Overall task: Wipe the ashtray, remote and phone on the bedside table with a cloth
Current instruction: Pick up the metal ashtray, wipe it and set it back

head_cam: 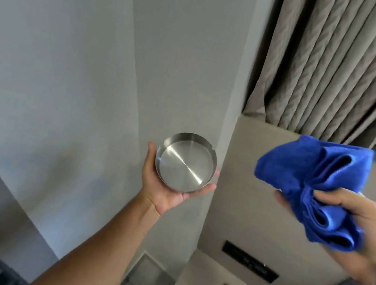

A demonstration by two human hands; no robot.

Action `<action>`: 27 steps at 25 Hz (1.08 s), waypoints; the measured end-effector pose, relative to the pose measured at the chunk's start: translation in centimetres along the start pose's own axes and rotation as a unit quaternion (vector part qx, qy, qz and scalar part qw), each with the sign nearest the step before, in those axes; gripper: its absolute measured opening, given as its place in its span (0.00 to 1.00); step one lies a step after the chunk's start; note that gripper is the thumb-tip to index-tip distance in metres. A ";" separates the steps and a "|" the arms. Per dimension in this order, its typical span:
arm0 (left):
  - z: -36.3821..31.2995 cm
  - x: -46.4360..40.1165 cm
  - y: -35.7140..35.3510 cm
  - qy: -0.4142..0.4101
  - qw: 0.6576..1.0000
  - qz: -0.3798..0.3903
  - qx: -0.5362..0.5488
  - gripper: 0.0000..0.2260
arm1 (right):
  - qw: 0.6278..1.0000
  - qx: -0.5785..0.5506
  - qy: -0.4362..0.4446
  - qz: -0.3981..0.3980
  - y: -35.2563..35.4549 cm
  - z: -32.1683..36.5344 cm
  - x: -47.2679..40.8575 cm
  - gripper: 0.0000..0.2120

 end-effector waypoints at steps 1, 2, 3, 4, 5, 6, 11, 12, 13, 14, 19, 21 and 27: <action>0.9 0.2 2.0 0.008 1.000 -0.011 -0.001 0.44 | 0.999 0.018 -0.006 -0.028 2.3 -1.3 0.5 0.25; 2.0 0.4 4.4 0.013 0.999 -0.039 -0.011 0.43 | 0.996 0.036 -0.022 -0.072 5.1 -3.4 1.0 0.23; 3.1 0.6 7.6 0.014 0.995 -0.091 -0.028 0.39 | 0.990 0.054 -0.043 -0.120 7.7 -5.8 1.7 0.20; 4.2 1.0 11.1 0.012 0.985 -0.164 -0.056 0.35 | 0.981 0.080 -0.067 -0.165 9.9 -8.4 2.5 0.17; 5.8 1.5 15.4 0.016 0.967 -0.244 -0.074 0.28 | 0.967 0.112 -0.098 -0.207 12.2 -11.3 3.5 0.16; 7.8 2.2 19.6 0.024 0.947 -0.310 -0.082 0.23 | 0.951 0.148 -0.132 -0.238 14.5 -14.5 4.6 0.16; 20.5 7.5 40.1 0.133 0.830 -0.506 -0.191 0.17 | 0.878 0.302 -0.278 -0.246 25.6 -32.4 9.7 0.16; 22.1 8.6 43.7 0.147 0.801 -0.533 -0.231 0.17 | 0.869 0.312 -0.302 -0.239 27.3 -35.6 10.8 0.15; 23.3 9.5 46.7 0.147 0.772 -0.555 -0.272 0.14 | 0.860 0.324 -0.319 -0.233 28.7 -38.2 11.8 0.15; 24.7 10.2 49.8 0.148 0.747 -0.568 -0.313 0.09 | 0.851 0.340 -0.328 -0.229 30.4 -40.8 12.7 0.14; 29.2 10.2 59.1 0.163 0.691 -0.549 -0.441 0.09 | 0.828 0.391 -0.348 -0.201 35.3 -49.4 15.0 0.16; 29.5 9.5 60.5 0.157 0.667 -0.530 -0.499 0.12 | 0.825 0.395 -0.351 -0.199 36.3 -51.0 15.2 0.13; 28.5 7.5 60.5 0.135 0.518 -0.514 -0.671 0.18 | 0.838 0.392 -0.330 -0.189 37.9 -52.6 14.0 0.18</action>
Point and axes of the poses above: each hand's wrist, its own x-axis away from the middle knuckle, its own y-axis out of the back of the hand, z = x × y, the point moved 10 cm from there along -x, towards the middle knuckle, and after that the axes turned 5 degrees about y, right-handed, at the moved point
